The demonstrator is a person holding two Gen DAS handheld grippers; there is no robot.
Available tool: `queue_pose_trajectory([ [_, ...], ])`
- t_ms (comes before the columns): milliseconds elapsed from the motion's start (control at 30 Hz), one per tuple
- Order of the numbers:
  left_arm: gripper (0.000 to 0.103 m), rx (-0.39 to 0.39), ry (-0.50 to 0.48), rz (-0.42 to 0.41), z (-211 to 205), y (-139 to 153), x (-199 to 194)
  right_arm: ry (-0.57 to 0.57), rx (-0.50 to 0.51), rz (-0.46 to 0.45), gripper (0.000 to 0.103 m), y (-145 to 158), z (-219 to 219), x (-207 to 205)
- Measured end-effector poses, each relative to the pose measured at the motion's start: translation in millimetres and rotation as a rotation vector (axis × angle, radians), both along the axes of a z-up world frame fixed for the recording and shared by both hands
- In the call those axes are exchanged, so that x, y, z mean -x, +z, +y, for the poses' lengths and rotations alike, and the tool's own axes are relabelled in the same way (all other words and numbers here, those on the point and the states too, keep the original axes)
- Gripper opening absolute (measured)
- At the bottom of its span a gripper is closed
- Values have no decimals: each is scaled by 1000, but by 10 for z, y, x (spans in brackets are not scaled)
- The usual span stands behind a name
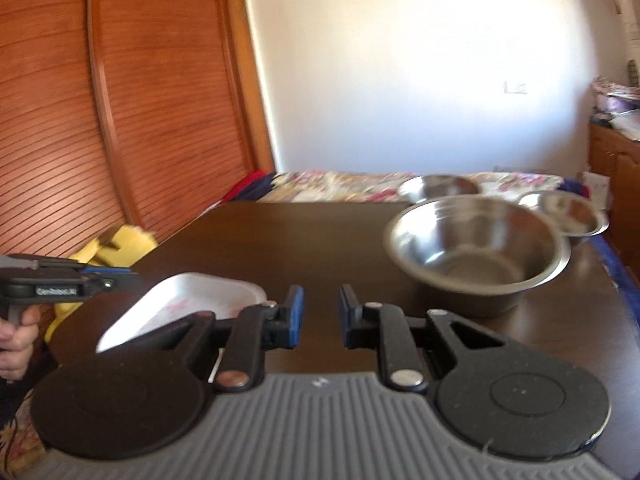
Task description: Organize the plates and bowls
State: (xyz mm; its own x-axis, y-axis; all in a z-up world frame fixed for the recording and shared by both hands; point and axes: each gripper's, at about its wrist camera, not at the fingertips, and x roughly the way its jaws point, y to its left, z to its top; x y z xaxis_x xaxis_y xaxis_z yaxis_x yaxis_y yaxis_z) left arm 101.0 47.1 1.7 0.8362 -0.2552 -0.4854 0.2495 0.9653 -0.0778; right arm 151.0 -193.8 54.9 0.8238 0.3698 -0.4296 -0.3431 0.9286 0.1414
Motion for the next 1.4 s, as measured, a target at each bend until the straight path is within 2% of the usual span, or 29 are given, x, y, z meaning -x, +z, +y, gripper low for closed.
queue_pose_trajectory([
  [133, 37, -2, -13, 5, -255, 4, -172, -68, 13, -59, 22, 13, -282, -81],
  [233, 39, -10, -28, 6, -483, 18, -314, -117, 15, -102, 33, 19, -501, -149],
  [300, 42, -17, -40, 4, -644, 24, -372, -143, 3, -119, 36, 9, -663, -230],
  [367, 44, -24, -53, 1, -789, 40, -458, -166, 0, -130, 36, -15, -783, -312],
  [467, 46, -26, -69, -3, -960, 34, -564, -192, -9, -136, 42, -72, -948, -449],
  [600, 58, -24, -82, -5, -1158, 28, -701, -205, -29, -131, 46, -156, -1082, -619],
  [633, 59, -25, -85, -3, -1206, 24, -733, -208, -34, -130, 47, -170, -1096, -642],
  [700, 59, -31, -92, -1, -1297, 13, -782, -210, -46, -125, 59, -205, -1137, -691],
  [900, 64, -40, -117, 9, -1456, -30, -907, -206, -49, -122, 59, -288, -1164, -755],
  [1267, 64, -48, -146, 31, -1622, -95, -1078, -220, -35, -84, 59, -321, -1192, -847],
  [1400, 56, -49, -154, 40, -1664, -116, -1113, -228, -57, -61, 59, -328, -1247, -885],
])
